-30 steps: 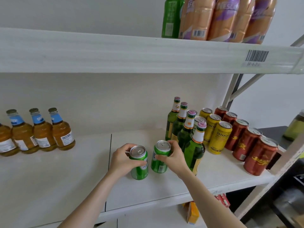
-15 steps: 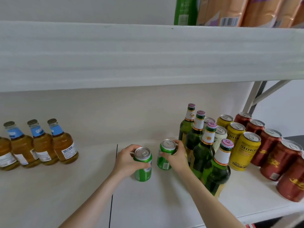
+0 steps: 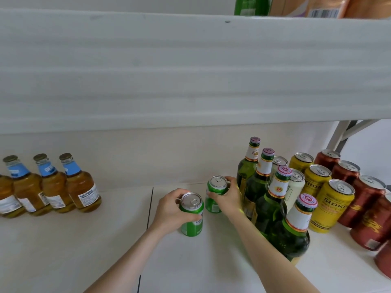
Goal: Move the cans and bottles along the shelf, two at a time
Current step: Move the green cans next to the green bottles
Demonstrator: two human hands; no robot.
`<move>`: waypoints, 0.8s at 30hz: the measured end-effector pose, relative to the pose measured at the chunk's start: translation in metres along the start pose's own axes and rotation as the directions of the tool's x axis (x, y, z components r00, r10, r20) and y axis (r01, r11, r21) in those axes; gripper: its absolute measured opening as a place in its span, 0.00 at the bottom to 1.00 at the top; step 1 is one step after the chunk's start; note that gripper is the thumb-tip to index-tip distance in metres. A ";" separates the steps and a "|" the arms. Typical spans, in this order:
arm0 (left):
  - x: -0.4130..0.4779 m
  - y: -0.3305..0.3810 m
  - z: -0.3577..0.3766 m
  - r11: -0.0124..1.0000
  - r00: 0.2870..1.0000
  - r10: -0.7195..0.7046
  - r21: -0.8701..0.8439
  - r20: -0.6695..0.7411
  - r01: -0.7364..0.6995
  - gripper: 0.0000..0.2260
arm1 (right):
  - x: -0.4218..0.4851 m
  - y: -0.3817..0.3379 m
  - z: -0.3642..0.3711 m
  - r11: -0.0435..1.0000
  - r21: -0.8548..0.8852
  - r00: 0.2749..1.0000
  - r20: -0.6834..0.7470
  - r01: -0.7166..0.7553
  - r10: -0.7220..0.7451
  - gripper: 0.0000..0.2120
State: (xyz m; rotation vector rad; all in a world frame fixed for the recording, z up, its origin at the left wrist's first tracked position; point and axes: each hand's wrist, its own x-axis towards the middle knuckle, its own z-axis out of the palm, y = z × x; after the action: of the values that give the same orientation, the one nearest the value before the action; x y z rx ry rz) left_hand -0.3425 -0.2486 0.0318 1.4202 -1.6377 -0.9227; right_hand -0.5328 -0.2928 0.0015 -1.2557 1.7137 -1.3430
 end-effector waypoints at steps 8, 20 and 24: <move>0.000 -0.008 -0.002 1.000 1.000 -0.006 0.012 -0.010 0.006 0.27 | 0.004 0.008 0.006 1.000 0.009 1.000 0.016 -0.017 0.017 0.33; -0.008 -0.022 -0.008 1.000 1.000 -0.004 0.000 -0.003 0.004 0.28 | -0.038 0.035 -0.010 0.990 0.093 0.994 -0.024 -0.102 0.105 0.36; -0.010 -0.021 -0.004 0.999 0.999 0.022 -0.028 0.035 -0.021 0.28 | -0.088 0.058 -0.017 0.991 0.099 0.993 0.086 -0.089 0.081 0.31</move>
State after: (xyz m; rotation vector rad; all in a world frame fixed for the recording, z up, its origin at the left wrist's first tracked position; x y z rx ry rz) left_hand -0.3288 -0.2417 0.0138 1.3727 -1.6568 -0.9591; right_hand -0.5336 -0.2031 -0.0562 -1.1515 1.6025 -1.2951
